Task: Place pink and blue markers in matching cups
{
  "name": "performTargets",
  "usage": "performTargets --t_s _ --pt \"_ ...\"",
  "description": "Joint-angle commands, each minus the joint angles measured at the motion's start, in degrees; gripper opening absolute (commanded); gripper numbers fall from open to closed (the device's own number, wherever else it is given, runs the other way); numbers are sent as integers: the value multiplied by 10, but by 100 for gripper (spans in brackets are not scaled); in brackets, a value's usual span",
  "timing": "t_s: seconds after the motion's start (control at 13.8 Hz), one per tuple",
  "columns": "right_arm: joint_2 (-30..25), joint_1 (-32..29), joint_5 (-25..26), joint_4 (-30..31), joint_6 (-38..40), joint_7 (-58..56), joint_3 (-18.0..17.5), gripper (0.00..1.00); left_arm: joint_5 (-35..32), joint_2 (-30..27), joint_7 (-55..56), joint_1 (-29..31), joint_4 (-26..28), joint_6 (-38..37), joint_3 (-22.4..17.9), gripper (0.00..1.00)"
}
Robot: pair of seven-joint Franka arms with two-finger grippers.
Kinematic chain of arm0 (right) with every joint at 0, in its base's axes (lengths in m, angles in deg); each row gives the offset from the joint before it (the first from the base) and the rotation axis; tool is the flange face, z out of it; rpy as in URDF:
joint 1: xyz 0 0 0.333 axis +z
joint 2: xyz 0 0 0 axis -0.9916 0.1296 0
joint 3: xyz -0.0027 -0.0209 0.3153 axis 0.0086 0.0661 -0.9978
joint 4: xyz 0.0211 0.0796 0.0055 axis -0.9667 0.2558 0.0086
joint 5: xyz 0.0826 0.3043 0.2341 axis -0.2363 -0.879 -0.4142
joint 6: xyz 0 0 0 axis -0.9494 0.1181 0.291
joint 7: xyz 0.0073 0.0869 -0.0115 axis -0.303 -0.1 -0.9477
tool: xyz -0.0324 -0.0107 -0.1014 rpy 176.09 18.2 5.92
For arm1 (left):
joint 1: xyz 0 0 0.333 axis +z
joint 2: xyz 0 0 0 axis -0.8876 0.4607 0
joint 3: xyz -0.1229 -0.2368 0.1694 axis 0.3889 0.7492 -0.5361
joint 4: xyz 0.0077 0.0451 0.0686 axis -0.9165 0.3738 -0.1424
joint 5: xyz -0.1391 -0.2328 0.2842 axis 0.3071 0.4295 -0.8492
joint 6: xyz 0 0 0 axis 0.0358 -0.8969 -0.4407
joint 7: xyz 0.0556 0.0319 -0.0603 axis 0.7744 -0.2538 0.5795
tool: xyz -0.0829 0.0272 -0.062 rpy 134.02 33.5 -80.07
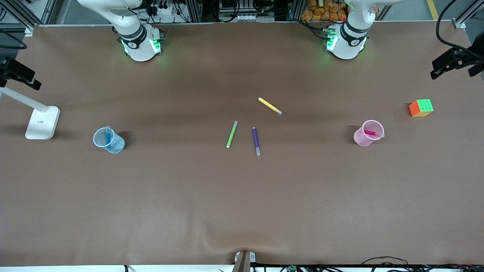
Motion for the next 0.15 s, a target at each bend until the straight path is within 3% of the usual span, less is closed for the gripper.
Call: performTargets --t_s 0.0,0.07 --pt "2 4 -1 -7 5 -5 5 100 22 -17 -4 -4 7 7 -2 100" --pt "2 4 -1 -6 6 -5 5 100 22 -17 -3 -5 6 7 -2 100"
